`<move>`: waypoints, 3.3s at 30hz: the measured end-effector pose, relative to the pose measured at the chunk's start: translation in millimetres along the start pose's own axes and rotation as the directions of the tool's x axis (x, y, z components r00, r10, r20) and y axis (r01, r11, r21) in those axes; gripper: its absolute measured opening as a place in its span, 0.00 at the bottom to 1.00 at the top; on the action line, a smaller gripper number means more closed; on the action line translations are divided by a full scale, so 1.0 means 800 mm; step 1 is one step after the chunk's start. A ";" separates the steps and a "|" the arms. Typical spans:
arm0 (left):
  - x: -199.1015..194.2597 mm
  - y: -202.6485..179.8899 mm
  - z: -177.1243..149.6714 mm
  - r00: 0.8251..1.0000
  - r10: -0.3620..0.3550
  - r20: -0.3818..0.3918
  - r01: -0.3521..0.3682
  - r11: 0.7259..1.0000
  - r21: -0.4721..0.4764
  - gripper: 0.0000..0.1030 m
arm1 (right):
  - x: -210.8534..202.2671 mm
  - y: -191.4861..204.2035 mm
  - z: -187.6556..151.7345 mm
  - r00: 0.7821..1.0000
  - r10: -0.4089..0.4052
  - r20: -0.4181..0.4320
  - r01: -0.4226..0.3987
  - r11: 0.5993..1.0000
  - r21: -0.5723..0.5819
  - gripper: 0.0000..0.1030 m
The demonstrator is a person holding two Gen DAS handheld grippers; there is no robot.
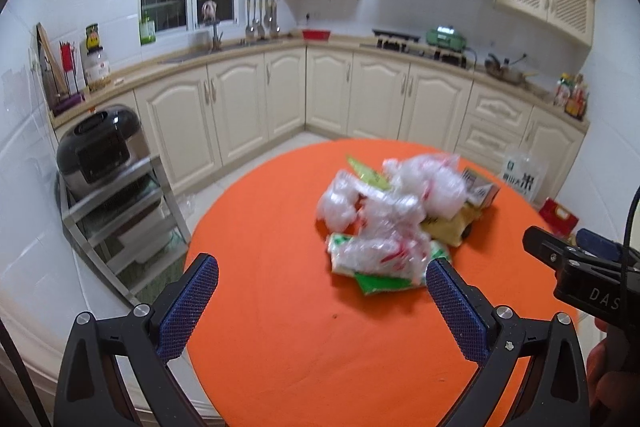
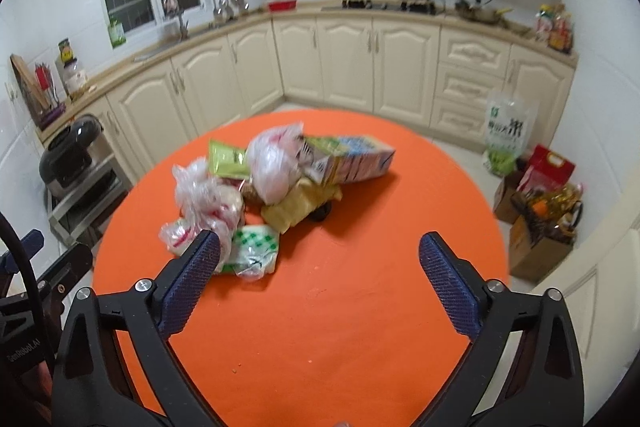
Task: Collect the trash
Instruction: 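Grasp the clear plastic bag with the right gripper while the left tool approaches the pile, then grasp the yellow snack bag with the left gripper while the right gripper holds the plastic bag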
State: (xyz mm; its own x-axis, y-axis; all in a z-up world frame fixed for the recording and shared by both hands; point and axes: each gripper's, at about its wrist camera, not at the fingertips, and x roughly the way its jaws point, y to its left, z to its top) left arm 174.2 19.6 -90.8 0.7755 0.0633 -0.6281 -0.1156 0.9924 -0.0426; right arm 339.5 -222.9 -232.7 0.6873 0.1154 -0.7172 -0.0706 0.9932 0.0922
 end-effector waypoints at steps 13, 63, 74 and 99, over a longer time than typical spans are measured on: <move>0.088 0.036 0.003 0.993 0.028 -0.118 -0.031 0.999 -0.021 0.99 | 0.091 0.050 -0.001 0.983 0.109 -0.144 -0.114 0.993 -0.025 0.93; 0.165 -0.083 0.033 0.984 -0.082 -0.156 0.103 0.986 0.130 0.99 | 0.086 -0.093 -0.038 0.968 0.194 -0.161 -0.165 0.969 0.182 0.42; 0.233 -0.155 0.056 0.978 -0.112 -0.178 0.146 0.971 0.191 0.98 | 0.097 -0.139 -0.030 0.978 0.167 -0.126 -0.134 0.962 0.237 0.42; 0.254 -0.133 0.052 0.933 -0.308 -0.185 0.338 0.927 0.164 0.25 | 0.064 -0.157 -0.040 0.990 0.105 -0.094 -0.076 0.961 0.266 0.42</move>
State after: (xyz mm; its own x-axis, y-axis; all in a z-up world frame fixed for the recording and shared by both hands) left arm 370.0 -68.4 -181.4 0.6448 -0.2658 -0.7167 0.2570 0.9584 -0.1243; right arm 360.9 -341.1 -303.1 0.6047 0.2194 -0.7656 0.0718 0.9424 0.3267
